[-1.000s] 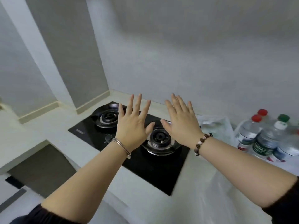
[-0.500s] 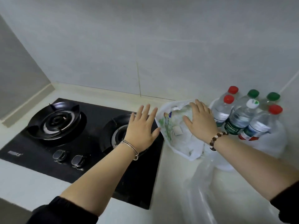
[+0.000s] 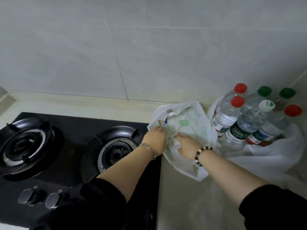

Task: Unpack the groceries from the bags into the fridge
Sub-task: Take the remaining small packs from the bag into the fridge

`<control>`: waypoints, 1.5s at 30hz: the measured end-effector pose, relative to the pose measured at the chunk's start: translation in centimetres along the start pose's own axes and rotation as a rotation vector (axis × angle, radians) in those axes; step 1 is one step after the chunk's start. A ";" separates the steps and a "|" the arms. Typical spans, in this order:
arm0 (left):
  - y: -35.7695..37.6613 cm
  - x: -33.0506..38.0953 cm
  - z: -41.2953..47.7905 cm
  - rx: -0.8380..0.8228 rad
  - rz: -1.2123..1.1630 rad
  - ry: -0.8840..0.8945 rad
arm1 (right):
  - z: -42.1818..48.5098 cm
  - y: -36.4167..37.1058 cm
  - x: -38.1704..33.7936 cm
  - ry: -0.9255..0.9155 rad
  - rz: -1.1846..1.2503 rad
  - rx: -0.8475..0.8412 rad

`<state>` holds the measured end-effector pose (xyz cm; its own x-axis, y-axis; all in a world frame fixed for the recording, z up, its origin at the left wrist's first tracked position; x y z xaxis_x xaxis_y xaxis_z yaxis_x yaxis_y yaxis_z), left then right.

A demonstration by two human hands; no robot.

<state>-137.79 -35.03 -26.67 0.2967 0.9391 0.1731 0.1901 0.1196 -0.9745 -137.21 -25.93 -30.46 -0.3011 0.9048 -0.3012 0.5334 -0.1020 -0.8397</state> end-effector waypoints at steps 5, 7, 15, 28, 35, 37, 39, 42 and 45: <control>0.1 1.1 2.4 0.096 0.180 0.262 | 2.1 1.5 1.1 0.032 -0.161 -0.030; -0.8 1.1 2.9 0.166 0.230 0.318 | 2.6 1.6 1.4 0.021 -0.173 -0.027; -1.8 -3.4 7.3 0.068 0.133 0.066 | 3.1 1.0 1.0 -0.071 -0.159 0.000; 3.9 -5.4 10.0 -0.118 0.154 -0.077 | 3.0 0.2 0.8 -0.061 -0.143 0.047; 3.6 -4.9 10.2 -0.019 0.253 -0.052 | 3.6 -1.0 0.3 -0.067 -0.190 0.139; 2.8 -3.9 9.5 0.054 0.326 -0.006 | 3.7 -0.9 0.1 -0.048 -0.218 0.122; 2.2 -2.7 8.9 0.081 0.342 0.069 | 3.7 -0.7 0.0 -0.019 -0.234 0.105; 2.1 -2.2 8.4 0.085 0.263 0.130 | 3.5 -0.8 -0.1 0.005 -0.243 0.090; 1.0 -1.1 7.2 0.182 0.255 0.175 | 2.9 -1.1 0.0 0.006 -0.246 0.068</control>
<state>-144.66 -33.68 -28.83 0.4718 0.8787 -0.0728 -0.0761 -0.0417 -0.9962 -140.10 -27.00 -30.81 -0.4106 0.9082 -0.0812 0.3899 0.0944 -0.9160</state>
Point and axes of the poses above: each hand's wrist, its own z-axis towards the middle knuckle, its own y-axis out of the palm, x = y × z, the point moved 10 cm from there along z, towards the middle knuckle, and after that the axes turned 3 degrees about -y, right-handed, at the moved point
